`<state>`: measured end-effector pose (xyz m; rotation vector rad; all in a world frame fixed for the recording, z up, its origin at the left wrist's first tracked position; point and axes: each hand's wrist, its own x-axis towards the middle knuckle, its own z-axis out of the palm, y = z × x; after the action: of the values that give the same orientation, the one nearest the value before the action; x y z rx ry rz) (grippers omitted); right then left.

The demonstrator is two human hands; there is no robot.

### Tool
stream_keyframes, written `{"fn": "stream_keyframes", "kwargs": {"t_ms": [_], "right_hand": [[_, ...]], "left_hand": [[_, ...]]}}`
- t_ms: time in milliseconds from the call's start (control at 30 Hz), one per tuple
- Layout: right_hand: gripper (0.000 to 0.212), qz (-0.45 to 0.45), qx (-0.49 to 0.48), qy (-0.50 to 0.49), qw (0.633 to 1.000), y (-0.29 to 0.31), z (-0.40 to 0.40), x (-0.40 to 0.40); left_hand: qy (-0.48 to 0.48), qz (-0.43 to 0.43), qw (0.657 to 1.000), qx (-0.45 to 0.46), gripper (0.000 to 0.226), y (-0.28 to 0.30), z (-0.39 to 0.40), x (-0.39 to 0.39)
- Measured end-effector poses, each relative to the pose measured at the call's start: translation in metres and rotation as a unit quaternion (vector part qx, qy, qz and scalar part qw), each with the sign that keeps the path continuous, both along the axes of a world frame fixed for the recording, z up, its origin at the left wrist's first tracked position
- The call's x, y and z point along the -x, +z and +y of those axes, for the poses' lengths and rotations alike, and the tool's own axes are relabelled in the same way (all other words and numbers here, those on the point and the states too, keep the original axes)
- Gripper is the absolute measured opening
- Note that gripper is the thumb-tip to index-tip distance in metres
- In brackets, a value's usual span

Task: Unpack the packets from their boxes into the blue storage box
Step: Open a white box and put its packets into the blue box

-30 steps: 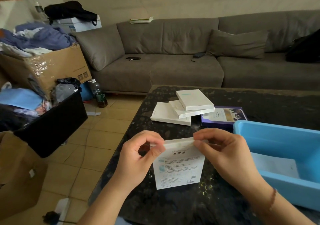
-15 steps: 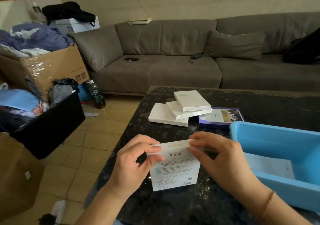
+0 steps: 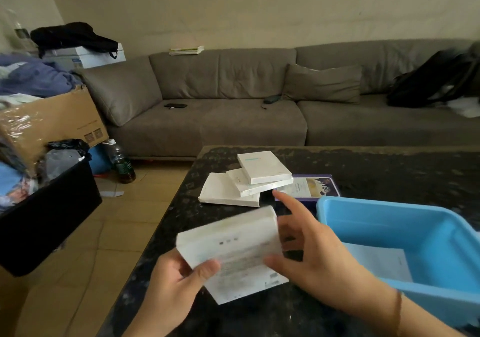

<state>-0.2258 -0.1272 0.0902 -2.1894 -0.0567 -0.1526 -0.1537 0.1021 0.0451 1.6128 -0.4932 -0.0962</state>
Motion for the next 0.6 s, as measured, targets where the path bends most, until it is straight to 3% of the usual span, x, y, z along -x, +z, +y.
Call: {"fn": "stream_keyframes", "kwargs": {"t_ms": [67, 167, 300, 400, 467, 533, 600], "right_hand": [[0.069, 0.007, -0.093, 0.003, 0.996, 0.012, -0.010, 0.001], [0.031, -0.068, -0.099, -0.009, 0.993, 0.037, -0.025, 0.005], [0.034, -0.196, -0.064, -0.052, 0.977, 0.077, -0.074, 0.007], [0.039, -0.225, 0.006, -0.121, 0.967, 0.094, -0.134, 0.000], [0.040, -0.197, 0.078, -0.160, 0.964, 0.096, -0.179, -0.011], [0.041, -0.139, 0.198, -0.187, 0.952, 0.088, -0.224, -0.027], [0.040, -0.070, 0.319, -0.192, 0.925, 0.073, -0.262, -0.045]], "left_hand": [[-0.010, 0.000, 0.997, 0.070, 0.058, 0.018, -0.014, -0.006], [-0.048, -0.027, 0.990, 0.130, 0.059, 0.051, -0.049, -0.020], [-0.126, -0.074, 0.978, 0.148, 0.058, 0.088, -0.114, -0.050], [-0.106, -0.098, 0.989, 0.043, 0.044, 0.087, -0.168, -0.082], [-0.081, -0.112, 0.988, -0.064, 0.028, 0.070, -0.201, -0.105], [-0.079, -0.149, 0.960, -0.223, 0.016, 0.043, -0.225, -0.125], [-0.094, -0.198, 0.905, -0.365, 0.026, 0.016, -0.241, -0.138]]}}
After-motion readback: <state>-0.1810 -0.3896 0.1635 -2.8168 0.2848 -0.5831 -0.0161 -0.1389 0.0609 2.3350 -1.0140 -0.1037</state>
